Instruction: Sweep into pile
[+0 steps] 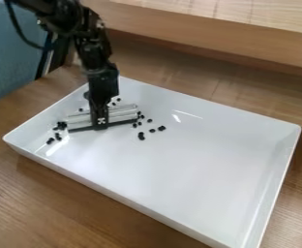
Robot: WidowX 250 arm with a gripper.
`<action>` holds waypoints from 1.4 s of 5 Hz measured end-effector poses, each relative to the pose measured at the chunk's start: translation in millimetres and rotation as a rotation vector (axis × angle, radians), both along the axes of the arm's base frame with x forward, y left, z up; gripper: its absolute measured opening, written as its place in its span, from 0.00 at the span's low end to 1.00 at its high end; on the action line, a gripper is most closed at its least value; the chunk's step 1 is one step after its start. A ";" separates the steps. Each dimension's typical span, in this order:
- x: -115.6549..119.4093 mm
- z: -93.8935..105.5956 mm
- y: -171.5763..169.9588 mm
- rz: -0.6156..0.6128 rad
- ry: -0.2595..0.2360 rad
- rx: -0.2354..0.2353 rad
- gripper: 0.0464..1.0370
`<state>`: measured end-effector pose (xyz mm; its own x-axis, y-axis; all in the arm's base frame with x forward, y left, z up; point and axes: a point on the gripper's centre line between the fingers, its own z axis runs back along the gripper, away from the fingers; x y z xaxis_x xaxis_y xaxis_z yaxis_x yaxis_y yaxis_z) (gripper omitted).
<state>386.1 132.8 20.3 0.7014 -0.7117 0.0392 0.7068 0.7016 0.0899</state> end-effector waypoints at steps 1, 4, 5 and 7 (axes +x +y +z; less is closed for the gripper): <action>12.9 0.7 -2.9 -0.011 -0.015 -0.011 0.35; 12.2 -1.0 -19.1 0.107 -0.029 -0.084 0.35; -3.2 -0.4 -44.6 0.210 0.008 -0.127 0.35; -36.3 1.3 -79.6 0.372 0.055 -0.223 0.44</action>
<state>349.8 53.2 21.6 0.9138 -0.3883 0.1189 0.4016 0.9075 -0.1231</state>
